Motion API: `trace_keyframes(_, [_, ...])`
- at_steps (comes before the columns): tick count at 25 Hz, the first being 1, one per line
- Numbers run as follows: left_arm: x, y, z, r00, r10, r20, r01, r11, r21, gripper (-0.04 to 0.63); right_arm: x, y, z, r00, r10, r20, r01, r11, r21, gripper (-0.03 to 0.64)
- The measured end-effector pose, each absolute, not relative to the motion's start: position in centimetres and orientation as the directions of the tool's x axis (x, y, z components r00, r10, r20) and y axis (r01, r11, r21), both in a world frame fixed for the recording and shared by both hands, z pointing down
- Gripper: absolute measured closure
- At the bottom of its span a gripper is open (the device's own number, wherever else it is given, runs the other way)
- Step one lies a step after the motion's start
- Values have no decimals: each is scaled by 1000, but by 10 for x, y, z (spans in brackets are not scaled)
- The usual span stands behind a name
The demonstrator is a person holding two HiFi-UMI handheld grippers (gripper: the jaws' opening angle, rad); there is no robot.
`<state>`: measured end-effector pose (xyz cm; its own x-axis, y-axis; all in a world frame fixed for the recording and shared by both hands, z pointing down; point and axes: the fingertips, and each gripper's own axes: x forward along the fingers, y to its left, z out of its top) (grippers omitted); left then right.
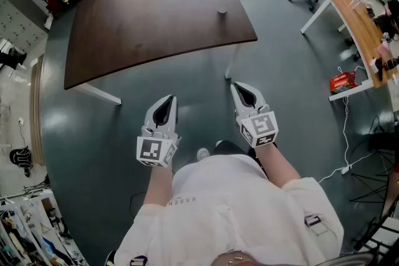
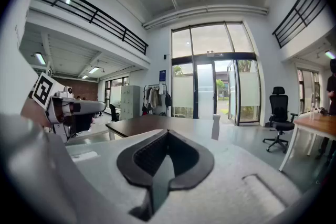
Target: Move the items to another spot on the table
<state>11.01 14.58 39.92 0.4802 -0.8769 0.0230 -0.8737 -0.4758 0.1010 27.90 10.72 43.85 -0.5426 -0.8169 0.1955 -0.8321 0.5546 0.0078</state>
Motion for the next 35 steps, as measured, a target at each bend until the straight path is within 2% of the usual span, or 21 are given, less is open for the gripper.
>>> trace_keyframes(11, [101,81,422,486,-874,17,-868,-481,121,586,282,44,457,-520,-827,212,-848,530,-11,626])
trace_keyframes(21, [112,-65,421,453,-891,20,-891,-452,42,586,285,-120,457,-561,-804,199,-823,568,-25,626])
trace_keyframes(28, [121,-166,419,414,-910,1,-905,-411,108,585,293,-223,459,-592,-772,230,-793,610,4,626])
trace_keyframes(35, [121,-221,434,426,-904,45,-899,-417,134,586,292,-277,479,-571,-770,285,-801,598,8,626])
